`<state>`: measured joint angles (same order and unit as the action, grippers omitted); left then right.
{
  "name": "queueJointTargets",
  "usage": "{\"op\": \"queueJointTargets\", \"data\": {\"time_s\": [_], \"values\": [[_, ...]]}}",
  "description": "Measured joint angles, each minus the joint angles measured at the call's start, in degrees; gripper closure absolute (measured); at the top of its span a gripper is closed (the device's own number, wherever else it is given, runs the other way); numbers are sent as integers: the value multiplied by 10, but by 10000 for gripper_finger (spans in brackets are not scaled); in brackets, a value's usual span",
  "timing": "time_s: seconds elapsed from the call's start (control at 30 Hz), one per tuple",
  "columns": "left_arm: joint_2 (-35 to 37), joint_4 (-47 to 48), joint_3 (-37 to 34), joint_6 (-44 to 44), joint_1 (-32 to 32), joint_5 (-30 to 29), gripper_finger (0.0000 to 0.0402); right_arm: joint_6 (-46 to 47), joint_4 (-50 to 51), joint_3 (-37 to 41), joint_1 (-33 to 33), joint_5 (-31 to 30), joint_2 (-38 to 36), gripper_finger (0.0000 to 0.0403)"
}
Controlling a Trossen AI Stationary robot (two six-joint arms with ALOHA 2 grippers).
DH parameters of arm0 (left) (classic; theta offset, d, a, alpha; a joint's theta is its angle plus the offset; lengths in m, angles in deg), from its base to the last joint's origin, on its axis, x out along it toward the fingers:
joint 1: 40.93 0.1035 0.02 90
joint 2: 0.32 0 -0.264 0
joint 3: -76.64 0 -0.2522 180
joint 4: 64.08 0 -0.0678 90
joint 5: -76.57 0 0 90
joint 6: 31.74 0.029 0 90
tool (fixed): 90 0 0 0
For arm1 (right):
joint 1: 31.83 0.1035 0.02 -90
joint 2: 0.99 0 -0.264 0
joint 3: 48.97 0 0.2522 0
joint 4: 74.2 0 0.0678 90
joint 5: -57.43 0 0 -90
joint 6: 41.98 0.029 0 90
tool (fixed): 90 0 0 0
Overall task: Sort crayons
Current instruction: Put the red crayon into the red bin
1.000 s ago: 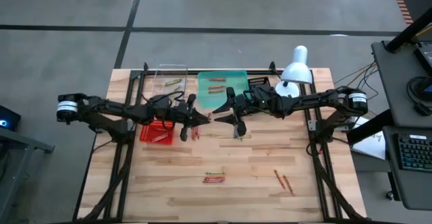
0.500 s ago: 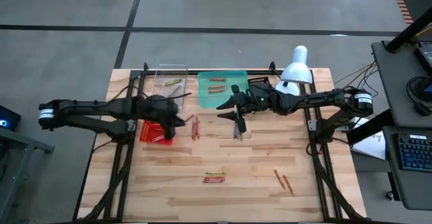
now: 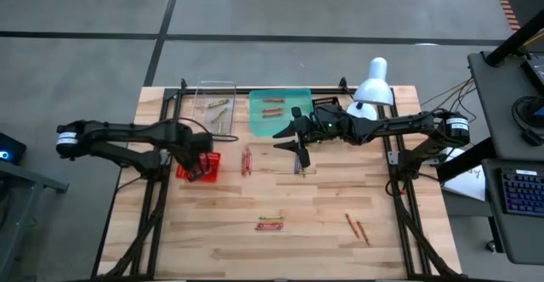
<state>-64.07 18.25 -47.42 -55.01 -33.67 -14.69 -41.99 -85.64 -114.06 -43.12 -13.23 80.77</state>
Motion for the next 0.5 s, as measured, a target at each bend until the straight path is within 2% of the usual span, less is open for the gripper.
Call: {"op": "queueJointTargets", "data": {"time_s": [0.2, 0.5], "values": [[-54, -1, -7, 47, 0, -9, 398, 4, 6, 0, 0, 0, 0, 266], [-96, -2, -6, 62, 0, -13, 362, 75, 33, 0, 0, 1, 0, 266]]}}
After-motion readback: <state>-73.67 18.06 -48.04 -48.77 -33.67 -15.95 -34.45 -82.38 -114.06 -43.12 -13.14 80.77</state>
